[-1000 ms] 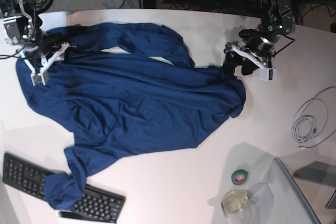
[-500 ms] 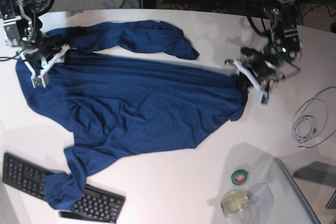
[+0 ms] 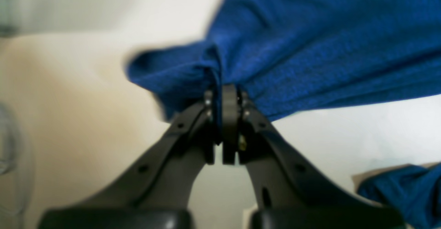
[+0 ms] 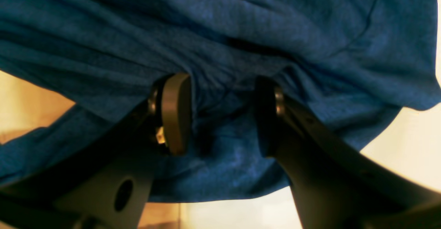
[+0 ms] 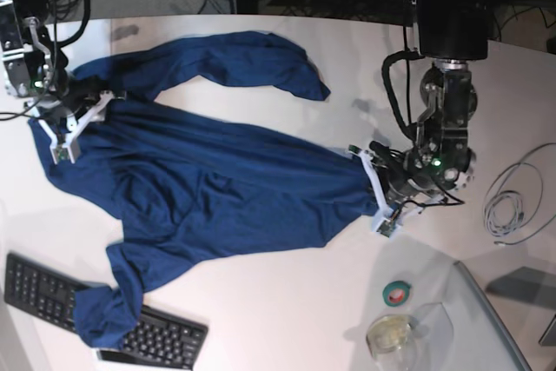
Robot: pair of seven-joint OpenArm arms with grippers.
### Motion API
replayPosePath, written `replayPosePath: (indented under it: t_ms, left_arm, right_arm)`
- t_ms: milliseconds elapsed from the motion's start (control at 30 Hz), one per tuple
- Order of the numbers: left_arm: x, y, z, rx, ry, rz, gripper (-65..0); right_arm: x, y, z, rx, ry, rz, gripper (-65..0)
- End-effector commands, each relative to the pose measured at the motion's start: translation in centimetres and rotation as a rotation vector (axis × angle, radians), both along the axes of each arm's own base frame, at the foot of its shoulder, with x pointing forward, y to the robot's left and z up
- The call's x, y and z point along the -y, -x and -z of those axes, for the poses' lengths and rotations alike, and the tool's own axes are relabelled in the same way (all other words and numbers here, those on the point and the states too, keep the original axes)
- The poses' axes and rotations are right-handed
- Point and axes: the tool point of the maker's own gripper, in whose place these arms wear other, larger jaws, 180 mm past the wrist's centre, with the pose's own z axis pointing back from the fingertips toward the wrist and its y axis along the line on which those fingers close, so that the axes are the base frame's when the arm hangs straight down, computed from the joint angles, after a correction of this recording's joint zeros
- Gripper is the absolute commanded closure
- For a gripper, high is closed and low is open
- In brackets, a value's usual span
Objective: Layout the t-shirt on the table in an organized manner, then fold the t-shirt properly
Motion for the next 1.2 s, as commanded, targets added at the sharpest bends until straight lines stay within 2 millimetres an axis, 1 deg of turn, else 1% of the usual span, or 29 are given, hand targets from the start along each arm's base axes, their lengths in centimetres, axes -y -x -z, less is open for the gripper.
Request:
replayPosePath:
  t_ms: [0,133,233,267,333,367,433,467,500,567,633,733,800,867,1100,1133,1167]
  left_arm:
    - [0.0,-1.8,-1.4,0.046,0.008,-0.013,0.0]
    - [0.6,-2.9,-1.4,0.038,0.021,-0.009,0.0]
    - [0.7,-3.2,-2.1,0.059,0.017,-0.003,0.0]
    - [0.7,-3.2,-2.3,0.059,0.010,-0.003,0.0]
    - [-0.2,-2.7,-2.9,0.033,-0.030,-0.015,0.0]
    - [-0.6,-2.3,-3.3,0.020,-0.051,-0.020,0.0]
    - [-1.3,-1.0,-3.8,0.000,-0.095,-0.023,0.0]
    - [-1.7,-0.4,-4.4,0.007,-0.117,-0.022,0.0]
    - [-1.8,0.7,-4.4,-0.002,-0.132,-0.019,0.0]
    - [-1.8,2.3,-4.4,-0.014,-0.149,-0.013,0.0]
    - [-1.7,4.0,-3.3,-0.050,-0.153,-0.009,0.0]
    - [-1.7,7.1,-0.6,-0.139,-0.148,-0.006,0.0]
    - [-1.8,8.7,0.4,-0.178,-0.148,-0.005,0.0]
    - [-1.7,9.7,0.9,-0.196,-0.148,-0.003,0.0]
    - [-1.8,11.1,1.6,-0.224,-0.150,0.001,0.0]
    - [-1.7,11.0,1.3,-0.213,-0.151,0.001,-2.0]
    - [-1.7,10.9,0.9,-0.201,-0.152,0.003,-7.4]
  right_arm:
    - [0.4,-1.3,-1.3,0.051,0.011,-0.001,-27.9]
    - [0.3,-1.7,-1.8,0.064,0.012,-0.007,-27.9]
    - [0.4,-1.7,-1.8,0.064,0.013,-0.007,-27.9]
    - [0.4,-1.7,-1.8,0.064,0.013,-0.007,-27.9]
    - [0.4,-1.6,-1.8,0.063,0.014,-0.006,-27.9]
    - [0.4,-1.6,-1.8,0.063,0.014,-0.006,-27.9]
    - [0.4,-1.5,-1.7,0.061,0.014,-0.006,-27.9]
    - [0.4,-1.5,-1.7,0.061,0.014,-0.006,-27.9]
    - [0.4,-1.5,-1.7,0.061,0.013,-0.007,-27.9]
    - [0.4,-1.5,-1.7,0.059,0.014,-0.006,-27.9]
    - [0.4,-1.5,-1.7,0.059,0.014,-0.006,-27.9]
    - [0.4,-1.5,-1.7,0.059,0.014,-0.006,-27.9]
    - [0.4,-1.5,-1.7,0.059,0.014,-0.006,-27.9]
    - [0.4,-1.5,-1.6,0.058,0.013,-0.007,-27.9]
    - [0.4,-1.5,-1.6,0.058,0.013,-0.007,-27.9]
    - [0.4,-1.5,-1.6,0.058,0.013,-0.007,-27.9]
    - [0.4,-1.5,-1.6,0.058,0.013,-0.007,-27.9]
